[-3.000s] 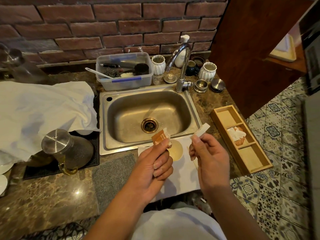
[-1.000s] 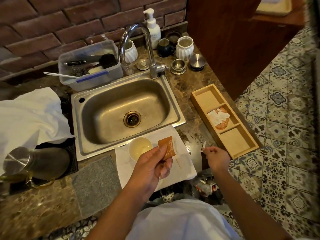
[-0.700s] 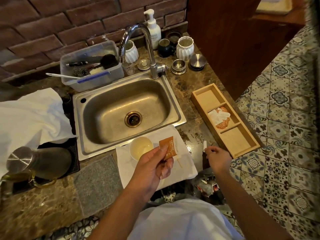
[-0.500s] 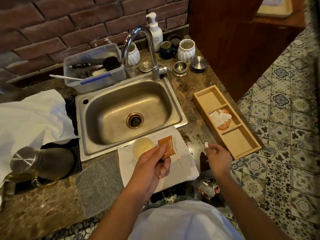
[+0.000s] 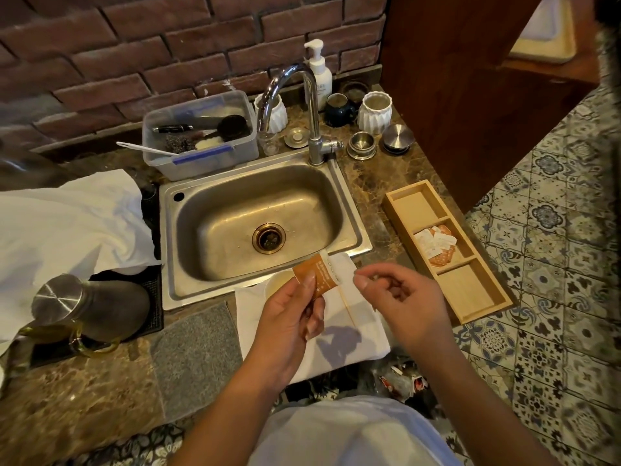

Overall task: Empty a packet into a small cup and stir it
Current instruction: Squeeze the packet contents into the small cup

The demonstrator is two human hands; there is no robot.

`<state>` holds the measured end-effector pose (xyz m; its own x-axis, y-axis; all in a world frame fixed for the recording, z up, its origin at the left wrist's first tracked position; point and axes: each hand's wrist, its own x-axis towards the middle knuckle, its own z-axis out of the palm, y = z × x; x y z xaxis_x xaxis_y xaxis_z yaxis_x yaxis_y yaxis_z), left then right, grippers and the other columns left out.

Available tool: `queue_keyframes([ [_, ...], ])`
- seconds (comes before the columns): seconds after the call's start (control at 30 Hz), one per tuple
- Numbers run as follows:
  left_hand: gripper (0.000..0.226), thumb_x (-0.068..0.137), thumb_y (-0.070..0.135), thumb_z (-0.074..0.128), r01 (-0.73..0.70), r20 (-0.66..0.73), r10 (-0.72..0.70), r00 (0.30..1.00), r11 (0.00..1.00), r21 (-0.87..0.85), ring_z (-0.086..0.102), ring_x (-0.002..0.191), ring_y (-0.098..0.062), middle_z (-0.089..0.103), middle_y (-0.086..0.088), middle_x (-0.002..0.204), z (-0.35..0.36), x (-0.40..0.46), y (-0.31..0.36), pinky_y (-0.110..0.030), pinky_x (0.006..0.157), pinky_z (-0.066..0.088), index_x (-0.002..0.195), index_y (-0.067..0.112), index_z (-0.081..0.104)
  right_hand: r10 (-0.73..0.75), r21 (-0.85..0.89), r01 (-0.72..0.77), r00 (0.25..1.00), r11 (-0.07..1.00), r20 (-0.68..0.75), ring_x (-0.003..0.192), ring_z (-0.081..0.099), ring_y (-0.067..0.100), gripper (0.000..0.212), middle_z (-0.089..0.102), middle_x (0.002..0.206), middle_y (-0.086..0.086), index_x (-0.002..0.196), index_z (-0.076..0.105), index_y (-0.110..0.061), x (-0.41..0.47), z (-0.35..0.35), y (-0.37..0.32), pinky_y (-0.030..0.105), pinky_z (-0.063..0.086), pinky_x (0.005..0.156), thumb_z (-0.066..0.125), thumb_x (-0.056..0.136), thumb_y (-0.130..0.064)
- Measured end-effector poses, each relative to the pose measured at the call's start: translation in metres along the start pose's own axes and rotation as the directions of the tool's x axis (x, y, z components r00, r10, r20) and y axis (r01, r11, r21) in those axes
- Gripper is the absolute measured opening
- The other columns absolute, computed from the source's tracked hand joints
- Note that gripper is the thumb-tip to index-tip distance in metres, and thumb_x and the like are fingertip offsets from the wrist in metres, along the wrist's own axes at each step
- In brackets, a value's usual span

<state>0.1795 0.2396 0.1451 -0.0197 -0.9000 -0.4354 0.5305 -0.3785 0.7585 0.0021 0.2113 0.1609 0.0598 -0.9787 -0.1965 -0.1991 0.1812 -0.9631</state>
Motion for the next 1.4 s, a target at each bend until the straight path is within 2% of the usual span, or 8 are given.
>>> queue_keyframes([
  [0.1, 0.021, 0.093, 0.033, 0.06, -0.042, -0.048, 0.042, 0.998, 0.999, 0.0, 0.035, 0.044, -0.009, 0.048, -0.004, 0.057, -0.001, 0.0, 0.0, -0.022, 0.048, 0.029, 0.085, 0.022, 0.076, -0.034, 0.009, 0.034, 0.997, 0.999, 0.072, 0.063, 0.053, 0.029, 0.009, 0.062, 0.075, 0.018, 0.091, 0.077, -0.029, -0.008, 0.008, -0.015, 0.026, 0.047, 0.057, 0.078, 0.083, -0.024],
  [0.23, 0.021, 0.093, 0.034, 0.061, -0.08, -0.076, 0.081, 0.994, 0.997, 0.023, 0.036, 0.044, -0.009, 0.048, -0.003, 0.056, -0.005, -0.002, 0.0, -0.024, 0.049, 0.029, 0.085, 0.019, 0.075, -0.058, 0.003, 0.057, 0.996, 0.998, 0.07, 0.058, 0.048, 0.01, 0.011, 0.059, 0.069, 0.013, 0.092, 0.076, -0.028, -0.013, 0.019, -0.024, 0.02, 0.044, 0.054, 0.079, 0.083, -0.023],
  [0.57, 0.022, 0.09, 0.035, 0.062, -0.108, -0.113, 0.111, 0.987, 0.994, 0.036, 0.036, 0.043, -0.008, 0.05, -0.003, 0.056, -0.011, -0.01, 0.001, -0.031, 0.055, 0.023, 0.082, 0.021, 0.076, -0.018, -0.045, 0.02, 0.999, 0.999, 0.036, 0.055, 0.046, 0.005, 0.009, 0.054, 0.058, -0.007, 0.09, 0.072, -0.028, -0.01, 0.031, -0.019, 0.018, 0.042, 0.052, 0.079, 0.084, -0.027],
  [0.77, 0.021, 0.087, 0.038, 0.064, -0.112, -0.095, 0.117, 0.989, 0.992, 0.054, 0.037, 0.044, -0.008, 0.05, -0.004, 0.058, -0.013, -0.013, 0.004, -0.028, 0.053, 0.026, 0.083, 0.023, 0.077, -0.031, -0.061, 0.035, 0.997, 0.998, 0.064, 0.058, 0.05, 0.007, 0.003, 0.061, 0.065, 0.003, 0.087, 0.076, -0.028, -0.011, 0.037, -0.018, 0.02, 0.045, 0.056, 0.078, 0.085, -0.027],
  [0.97, 0.022, 0.087, 0.041, 0.068, -0.144, -0.07, 0.153, 0.986, 0.983, 0.116, 0.038, 0.044, -0.008, 0.052, -0.007, 0.061, -0.023, -0.014, 0.008, -0.021, 0.046, 0.032, 0.095, 0.022, 0.076, -0.061, -0.042, 0.068, 0.987, 0.997, 0.147, 0.062, 0.052, 0.021, 0.009, 0.062, 0.073, 0.015, 0.083, 0.075, -0.03, -0.009, 0.033, -0.024, 0.027, 0.047, 0.058, 0.078, 0.085, -0.022],
  [1.1, 0.019, 0.091, 0.033, 0.065, -0.155, -0.064, 0.168, 0.984, 0.973, 0.172, 0.038, 0.044, -0.011, 0.055, -0.007, 0.06, -0.032, -0.015, 0.013, -0.02, 0.046, 0.032, 0.092, 0.017, 0.076, -0.055, -0.051, 0.068, 0.974, 0.996, 0.218, 0.062, 0.051, 0.013, 0.005, 0.062, 0.075, 0.018, 0.084, 0.076, -0.024, -0.004, 0.025, -0.028, 0.027, 0.046, 0.059, 0.079, 0.084, -0.019],
  [1.23, 0.016, 0.09, 0.028, 0.067, -0.188, -0.008, 0.198, 0.98, 0.942, 0.279, 0.043, 0.046, -0.014, 0.061, -0.009, 0.061, -0.035, -0.02, 0.02, -0.02, 0.047, 0.038, 0.086, 0.016, 0.077, -0.056, -0.04, 0.066, 0.974, 0.997, 0.219, 0.069, 0.056, 0.034, 0.006, 0.066, 0.079, 0.021, 0.085, 0.077, -0.023, -0.001, 0.022, -0.029, 0.037, 0.049, 0.063, 0.079, 0.083, -0.018],
  [1.4, 0.02, 0.085, 0.026, 0.067, -0.193, 0.023, 0.197, 0.98, 0.922, 0.335, 0.046, 0.047, -0.013, 0.065, -0.01, 0.062, -0.033, -0.026, 0.024, -0.019, 0.049, 0.041, 0.088, 0.008, 0.076, -0.037, 0.036, 0.032, 0.986, 0.999, 0.165, 0.064, 0.053, 0.016, 0.009, 0.063, 0.07, 0.013, 0.082, 0.078, -0.022, 0.002, 0.026, -0.029, 0.026, 0.047, 0.06, 0.079, 0.083, -0.012],
])
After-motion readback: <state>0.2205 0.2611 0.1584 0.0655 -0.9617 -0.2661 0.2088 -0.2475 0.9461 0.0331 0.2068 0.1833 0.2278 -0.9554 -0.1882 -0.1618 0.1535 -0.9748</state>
